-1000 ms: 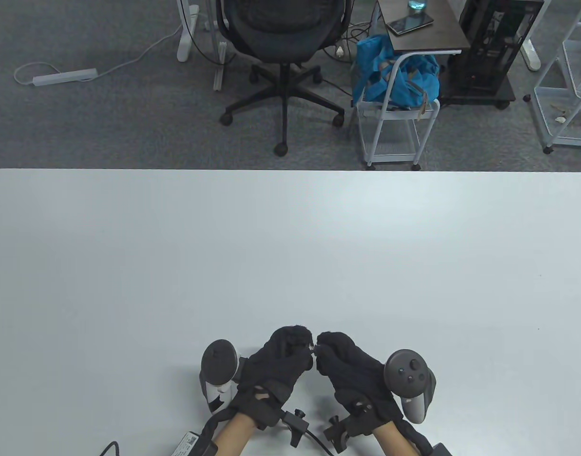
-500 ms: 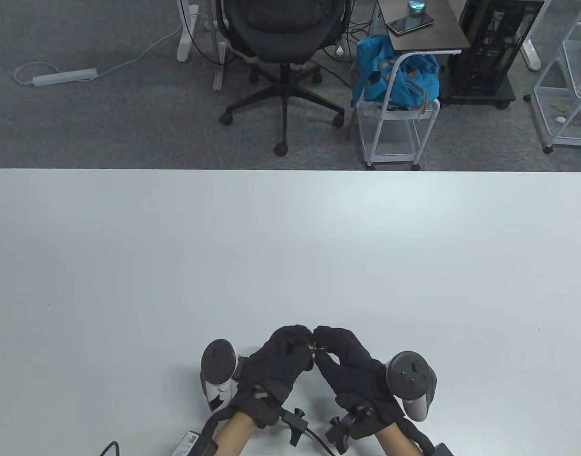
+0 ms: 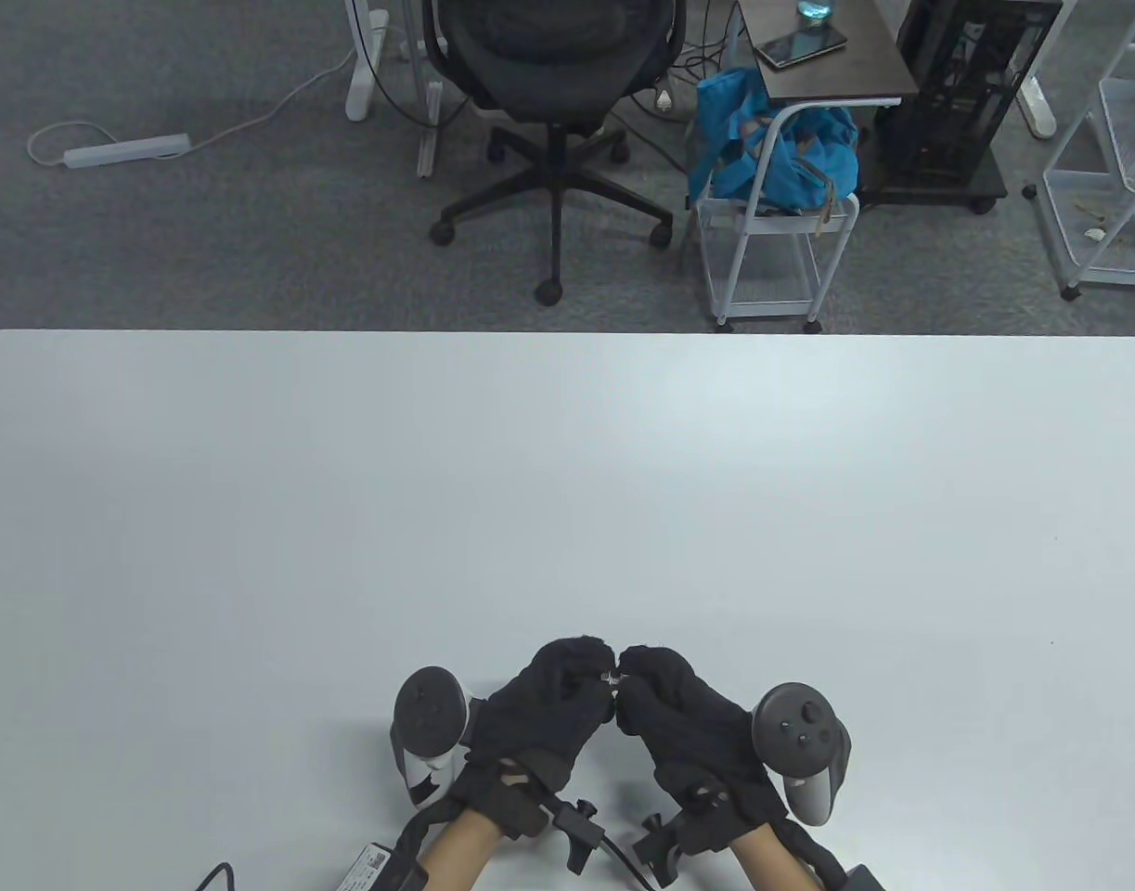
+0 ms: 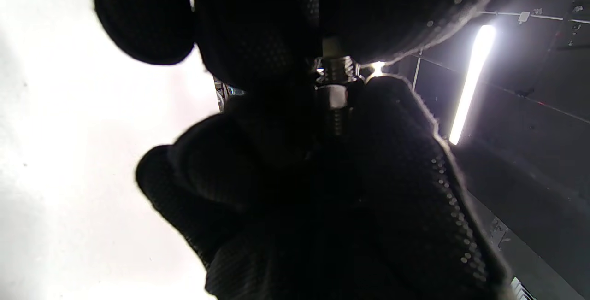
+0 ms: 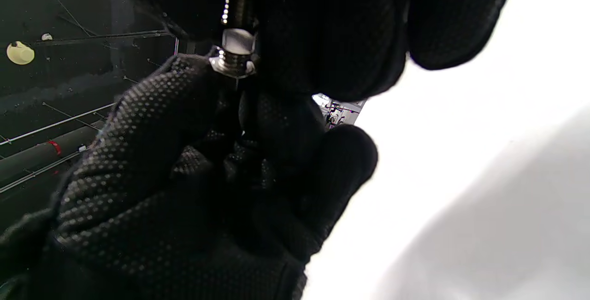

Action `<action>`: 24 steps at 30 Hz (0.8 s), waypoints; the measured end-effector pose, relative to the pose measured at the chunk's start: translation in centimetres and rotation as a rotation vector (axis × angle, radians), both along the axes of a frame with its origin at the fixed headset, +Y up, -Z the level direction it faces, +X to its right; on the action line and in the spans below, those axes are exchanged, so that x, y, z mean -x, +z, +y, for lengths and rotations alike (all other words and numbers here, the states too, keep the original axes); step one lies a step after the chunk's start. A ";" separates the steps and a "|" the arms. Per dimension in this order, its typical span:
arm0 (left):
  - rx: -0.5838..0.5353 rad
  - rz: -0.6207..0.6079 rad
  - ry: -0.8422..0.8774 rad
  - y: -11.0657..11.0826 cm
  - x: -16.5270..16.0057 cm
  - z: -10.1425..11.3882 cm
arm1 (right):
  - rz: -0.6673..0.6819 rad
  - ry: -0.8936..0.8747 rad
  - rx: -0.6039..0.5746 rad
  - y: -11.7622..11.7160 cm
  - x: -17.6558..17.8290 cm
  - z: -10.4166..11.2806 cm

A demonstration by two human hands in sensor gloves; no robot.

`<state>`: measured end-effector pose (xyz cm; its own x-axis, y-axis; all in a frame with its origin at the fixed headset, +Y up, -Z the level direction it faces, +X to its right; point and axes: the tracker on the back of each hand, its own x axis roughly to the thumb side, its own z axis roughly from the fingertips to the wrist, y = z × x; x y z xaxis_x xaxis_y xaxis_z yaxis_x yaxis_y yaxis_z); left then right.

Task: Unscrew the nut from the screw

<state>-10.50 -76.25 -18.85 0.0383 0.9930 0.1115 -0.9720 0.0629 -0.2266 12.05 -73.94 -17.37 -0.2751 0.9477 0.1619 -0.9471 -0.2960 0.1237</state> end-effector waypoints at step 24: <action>0.032 -0.025 0.014 -0.1 0.0 -0.2 | 0.035 -0.011 0.086 -0.1 0.1 -0.6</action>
